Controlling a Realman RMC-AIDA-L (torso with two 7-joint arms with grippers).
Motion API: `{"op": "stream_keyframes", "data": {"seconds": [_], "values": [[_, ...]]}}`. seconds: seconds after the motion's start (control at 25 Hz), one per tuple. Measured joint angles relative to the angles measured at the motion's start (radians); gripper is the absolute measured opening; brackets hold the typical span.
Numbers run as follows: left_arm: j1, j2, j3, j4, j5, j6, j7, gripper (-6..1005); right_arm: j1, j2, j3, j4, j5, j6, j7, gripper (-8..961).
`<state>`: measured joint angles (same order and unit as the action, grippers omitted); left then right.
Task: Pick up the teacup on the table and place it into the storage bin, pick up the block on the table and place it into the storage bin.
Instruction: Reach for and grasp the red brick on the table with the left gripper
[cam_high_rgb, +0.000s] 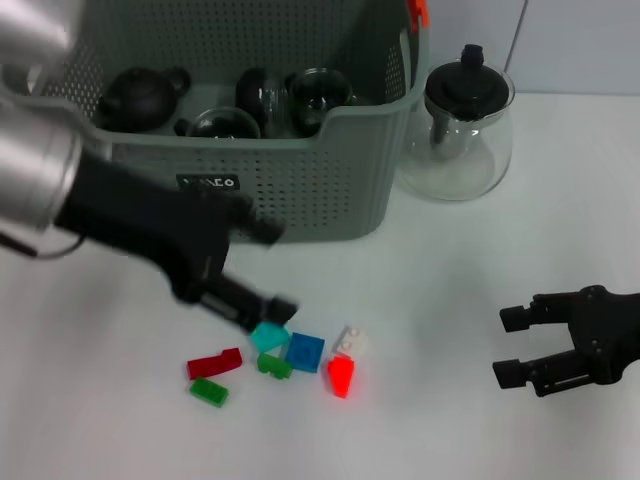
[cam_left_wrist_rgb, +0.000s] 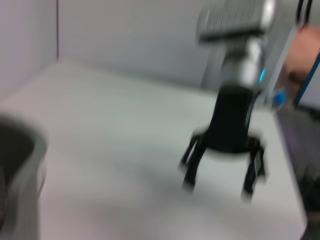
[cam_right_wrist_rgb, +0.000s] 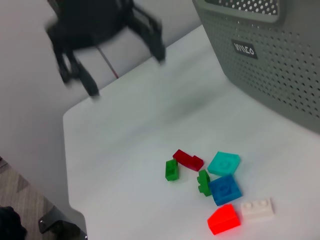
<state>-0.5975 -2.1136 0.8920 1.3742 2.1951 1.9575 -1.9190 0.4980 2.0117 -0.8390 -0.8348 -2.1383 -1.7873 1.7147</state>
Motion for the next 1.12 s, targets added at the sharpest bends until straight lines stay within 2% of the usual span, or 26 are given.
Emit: {"op": "stream_keyframes", "data": {"seconds": [0.2,0.28,0.32,0.88,1.12], "values": [[0.026,-0.047,0.102,0.025,0.251,-0.092,-0.01,929,0.003,0.001,0.0,0.002,0.0,0.002,0.0,940],[0.029,-0.053,0.133,0.025,0.284,-0.115,-0.022,926,0.003,0.001,0.0,0.002,0.0,0.002,0.004,940],[0.039,-0.059,0.211,0.019,0.337,-0.176,-0.071,925,0.003,0.001,0.0,0.002,0.0,0.002,0.005,940],[0.041,-0.065,0.515,-0.047,0.47,-0.367,-0.307,908,-0.007,0.002,0.009,0.003,-0.002,0.002,0.001,941],[0.029,-0.065,0.578,-0.108,0.496,-0.433,-0.328,900,-0.008,0.002,0.009,0.003,-0.002,0.002,0.001,941]]}}
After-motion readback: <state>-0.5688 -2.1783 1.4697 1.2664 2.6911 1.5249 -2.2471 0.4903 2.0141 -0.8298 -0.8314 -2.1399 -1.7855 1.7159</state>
